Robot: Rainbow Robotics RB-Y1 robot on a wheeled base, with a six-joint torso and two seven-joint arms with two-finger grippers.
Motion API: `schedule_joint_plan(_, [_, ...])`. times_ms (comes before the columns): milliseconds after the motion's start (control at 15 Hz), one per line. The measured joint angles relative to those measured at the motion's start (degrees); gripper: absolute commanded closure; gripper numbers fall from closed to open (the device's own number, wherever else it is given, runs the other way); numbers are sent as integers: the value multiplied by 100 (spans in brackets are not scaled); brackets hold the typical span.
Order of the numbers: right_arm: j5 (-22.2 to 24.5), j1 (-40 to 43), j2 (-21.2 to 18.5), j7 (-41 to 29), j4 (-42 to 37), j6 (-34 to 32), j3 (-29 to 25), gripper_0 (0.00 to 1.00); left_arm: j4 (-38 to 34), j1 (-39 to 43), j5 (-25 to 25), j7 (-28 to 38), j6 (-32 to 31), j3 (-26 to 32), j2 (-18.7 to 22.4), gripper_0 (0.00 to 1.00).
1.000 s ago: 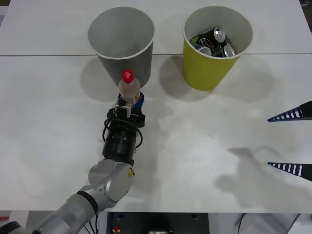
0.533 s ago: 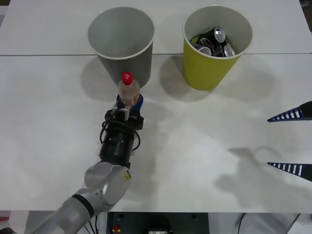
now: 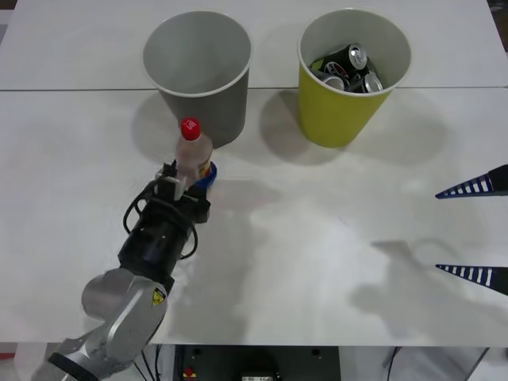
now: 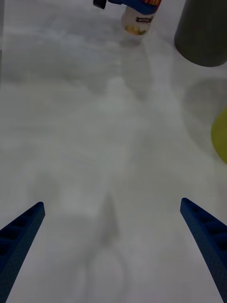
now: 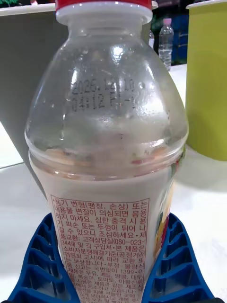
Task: Put the can into the green bin and the plastic bottle into the gray bin
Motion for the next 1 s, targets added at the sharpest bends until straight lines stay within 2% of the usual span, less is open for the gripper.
schedule_joint_plan(200, [0,0,0,0,0,0,0,0,-780,323,-129,-32,-928,277,286,100])
schedule_joint_plan(400, [0,0,0,0,0,0,0,0,-1755,613,-143,-28,-2415,797,477,100])
schedule_joint_plan(600, [0,0,0,0,0,0,0,0,-2663,687,-165,92,-4184,1379,815,100])
schedule_joint_plan(800, [0,0,0,0,0,0,0,0,-3282,584,-160,734,-5369,1655,1548,100])
schedule_joint_plan(1000, [0,0,0,0,0,0,0,0,-3663,539,-47,1500,-5733,1683,2462,100])
